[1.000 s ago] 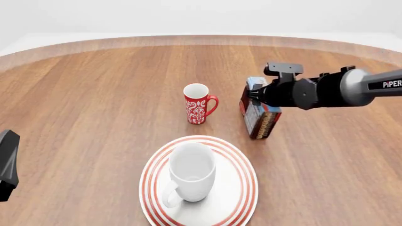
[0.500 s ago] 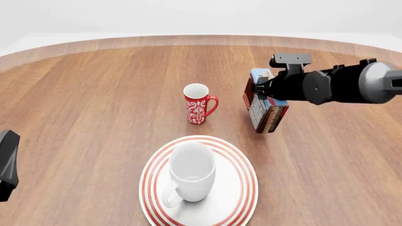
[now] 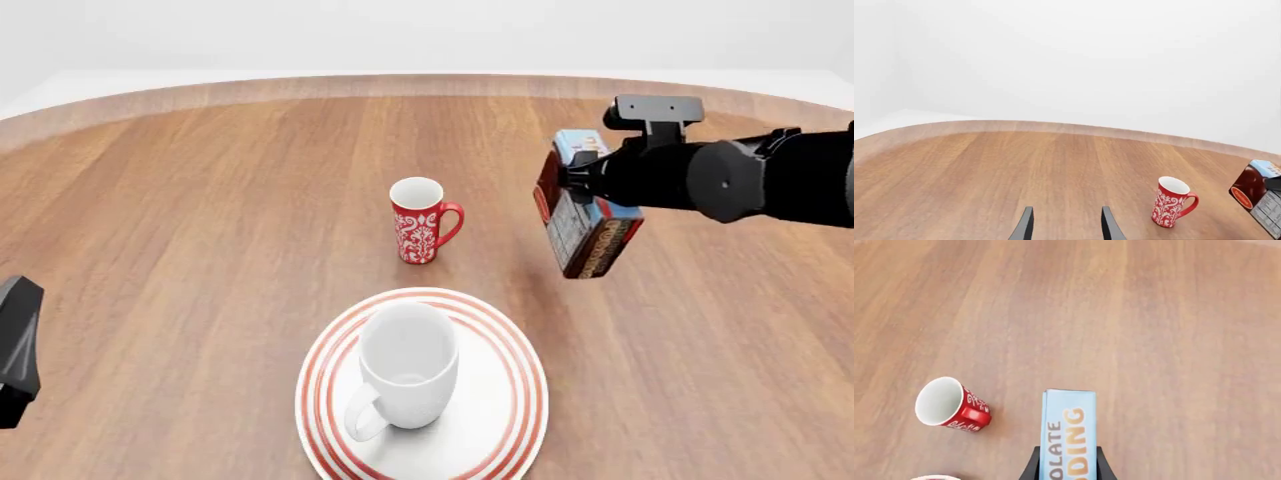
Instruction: Pick up the white mug and put it on the plate, and put the chocolate pudding to the right of the plate.
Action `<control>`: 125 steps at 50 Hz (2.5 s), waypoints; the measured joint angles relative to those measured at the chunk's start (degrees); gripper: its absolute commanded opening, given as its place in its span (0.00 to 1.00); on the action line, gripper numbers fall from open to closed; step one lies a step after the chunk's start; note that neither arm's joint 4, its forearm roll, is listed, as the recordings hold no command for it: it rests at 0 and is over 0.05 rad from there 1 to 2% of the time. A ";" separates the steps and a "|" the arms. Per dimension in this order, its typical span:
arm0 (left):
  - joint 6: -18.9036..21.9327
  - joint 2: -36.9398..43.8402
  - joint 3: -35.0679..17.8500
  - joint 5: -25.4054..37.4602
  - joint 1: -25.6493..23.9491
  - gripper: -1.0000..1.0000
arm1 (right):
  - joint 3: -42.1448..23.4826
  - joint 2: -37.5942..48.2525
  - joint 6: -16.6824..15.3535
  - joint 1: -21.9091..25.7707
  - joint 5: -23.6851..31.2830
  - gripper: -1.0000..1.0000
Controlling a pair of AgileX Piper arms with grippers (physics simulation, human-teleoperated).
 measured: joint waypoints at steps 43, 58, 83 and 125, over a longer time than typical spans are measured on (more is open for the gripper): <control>0.41 0.00 -0.07 -0.03 -0.06 1.00 | 13.77 -19.08 1.15 -2.33 4.34 0.00; 0.51 0.00 -0.08 -0.05 -0.07 1.00 | 17.29 -24.56 1.05 -3.43 6.96 0.00; 0.63 0.00 -0.08 -0.12 -0.10 1.00 | 22.53 -33.35 0.43 -5.04 12.39 0.00; 0.66 0.00 -0.09 -0.12 -0.17 1.00 | 27.67 -47.27 -0.93 -6.90 24.91 0.00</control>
